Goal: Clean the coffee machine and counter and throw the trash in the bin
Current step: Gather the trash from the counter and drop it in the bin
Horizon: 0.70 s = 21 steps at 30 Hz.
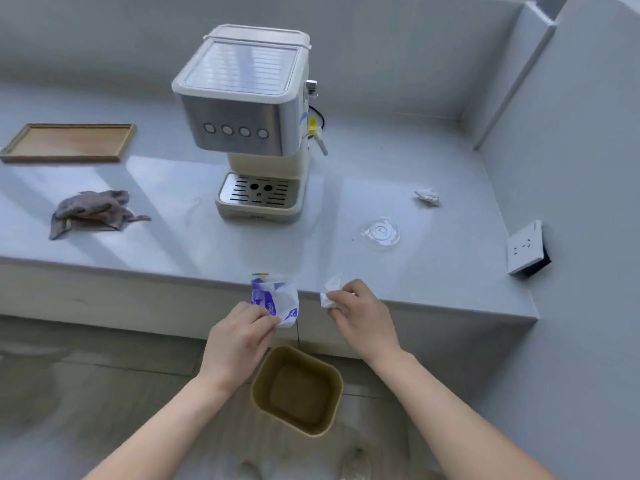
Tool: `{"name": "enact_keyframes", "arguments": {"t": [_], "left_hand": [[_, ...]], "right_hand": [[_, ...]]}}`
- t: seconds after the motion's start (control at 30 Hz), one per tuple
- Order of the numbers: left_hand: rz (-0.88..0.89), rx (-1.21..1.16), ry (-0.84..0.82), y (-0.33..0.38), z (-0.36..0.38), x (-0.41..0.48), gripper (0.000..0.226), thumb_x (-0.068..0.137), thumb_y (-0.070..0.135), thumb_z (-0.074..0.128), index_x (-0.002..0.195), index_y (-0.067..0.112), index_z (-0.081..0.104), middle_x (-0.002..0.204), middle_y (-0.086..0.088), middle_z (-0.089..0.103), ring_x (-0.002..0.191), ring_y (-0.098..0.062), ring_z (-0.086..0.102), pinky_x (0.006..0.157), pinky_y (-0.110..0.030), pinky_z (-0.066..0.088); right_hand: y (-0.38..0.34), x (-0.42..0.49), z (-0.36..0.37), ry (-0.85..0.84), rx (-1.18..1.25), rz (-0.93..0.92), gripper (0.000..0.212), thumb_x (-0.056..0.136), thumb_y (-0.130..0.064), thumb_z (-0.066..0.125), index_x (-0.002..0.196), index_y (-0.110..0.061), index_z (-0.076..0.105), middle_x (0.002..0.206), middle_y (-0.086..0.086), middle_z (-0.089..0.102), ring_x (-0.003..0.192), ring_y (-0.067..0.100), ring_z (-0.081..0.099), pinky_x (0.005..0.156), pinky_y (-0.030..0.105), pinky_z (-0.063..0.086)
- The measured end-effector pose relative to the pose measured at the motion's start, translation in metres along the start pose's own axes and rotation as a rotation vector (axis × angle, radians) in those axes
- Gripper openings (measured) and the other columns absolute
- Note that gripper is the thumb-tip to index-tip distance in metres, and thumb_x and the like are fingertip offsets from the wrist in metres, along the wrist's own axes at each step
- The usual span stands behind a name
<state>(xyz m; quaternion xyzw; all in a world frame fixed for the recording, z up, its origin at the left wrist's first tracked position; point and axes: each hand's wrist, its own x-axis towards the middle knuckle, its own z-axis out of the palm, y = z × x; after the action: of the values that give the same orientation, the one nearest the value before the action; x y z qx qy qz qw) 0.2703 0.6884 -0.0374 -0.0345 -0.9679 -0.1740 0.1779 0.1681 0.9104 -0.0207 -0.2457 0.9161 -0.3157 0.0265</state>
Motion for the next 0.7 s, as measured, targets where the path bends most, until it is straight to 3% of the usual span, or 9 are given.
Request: {"name": "enact_keyframes", "arguments": {"t": [0.1, 0.17, 0.37, 0.47, 0.57, 0.7], "left_hand": [[0.042, -0.015, 0.062, -0.003, 0.011, -0.03, 0.016, 0.092, 0.018, 0.056, 0.091, 0.019, 0.073, 0.086, 0.007, 0.067, 0.08, -0.017, 0.058, 0.055, -0.022, 0.041], [0.051, -0.024, 0.062, -0.006, 0.023, -0.054, 0.012, 0.091, 0.013, 0.061, 0.092, 0.018, 0.072, 0.087, 0.006, 0.066, 0.08, -0.018, 0.057, 0.058, -0.026, 0.047], [-0.075, -0.031, -0.191, -0.023, 0.078, -0.116, 0.02, 0.091, 0.021, 0.051, 0.082, 0.022, 0.07, 0.08, 0.011, 0.062, 0.072, -0.018, 0.057, 0.046, -0.028, 0.045], [-0.184, -0.026, -0.32, -0.034, 0.117, -0.132, 0.012, 0.087, 0.018, 0.063, 0.079, 0.023, 0.07, 0.078, 0.011, 0.062, 0.071, -0.017, 0.055, 0.045, -0.028, 0.044], [-0.282, -0.027, -0.426, -0.041, 0.161, -0.145, 0.01, 0.079, 0.013, 0.077, 0.079, 0.022, 0.073, 0.079, 0.008, 0.064, 0.07, -0.018, 0.055, 0.044, -0.027, 0.041], [-0.403, -0.037, -0.516, -0.053, 0.218, -0.16, 0.012, 0.078, 0.01, 0.077, 0.087, 0.018, 0.077, 0.089, 0.002, 0.069, 0.078, -0.022, 0.059, 0.048, -0.033, 0.051]], "right_hand": [[0.0, -0.027, 0.029, -0.076, 0.044, -0.016, 0.02, 0.091, -0.023, 0.064, 0.11, -0.027, 0.068, 0.098, -0.008, 0.054, 0.079, 0.014, 0.056, 0.065, 0.021, 0.045], [0.007, -0.047, 0.053, -0.165, 0.062, 0.004, 0.021, 0.092, -0.028, 0.062, 0.112, -0.028, 0.068, 0.099, -0.009, 0.054, 0.081, 0.013, 0.057, 0.067, 0.024, 0.048], [0.05, -0.079, 0.126, -0.349, 0.001, 0.186, 0.026, 0.094, -0.037, 0.058, 0.118, -0.03, 0.067, 0.109, -0.009, 0.059, 0.101, 0.015, 0.058, 0.077, 0.032, 0.051], [0.079, -0.083, 0.162, -0.396, -0.025, 0.251, 0.03, 0.094, -0.034, 0.058, 0.123, -0.032, 0.064, 0.119, -0.007, 0.061, 0.108, 0.018, 0.058, 0.08, 0.033, 0.051], [0.107, -0.086, 0.198, -0.457, -0.033, 0.285, 0.027, 0.094, -0.032, 0.055, 0.12, -0.031, 0.063, 0.123, -0.003, 0.063, 0.108, 0.024, 0.06, 0.082, 0.035, 0.053], [0.14, -0.091, 0.244, -0.539, -0.149, 0.313, 0.023, 0.096, -0.034, 0.051, 0.117, -0.03, 0.06, 0.112, -0.003, 0.067, 0.096, 0.023, 0.063, 0.072, 0.036, 0.056]]}}
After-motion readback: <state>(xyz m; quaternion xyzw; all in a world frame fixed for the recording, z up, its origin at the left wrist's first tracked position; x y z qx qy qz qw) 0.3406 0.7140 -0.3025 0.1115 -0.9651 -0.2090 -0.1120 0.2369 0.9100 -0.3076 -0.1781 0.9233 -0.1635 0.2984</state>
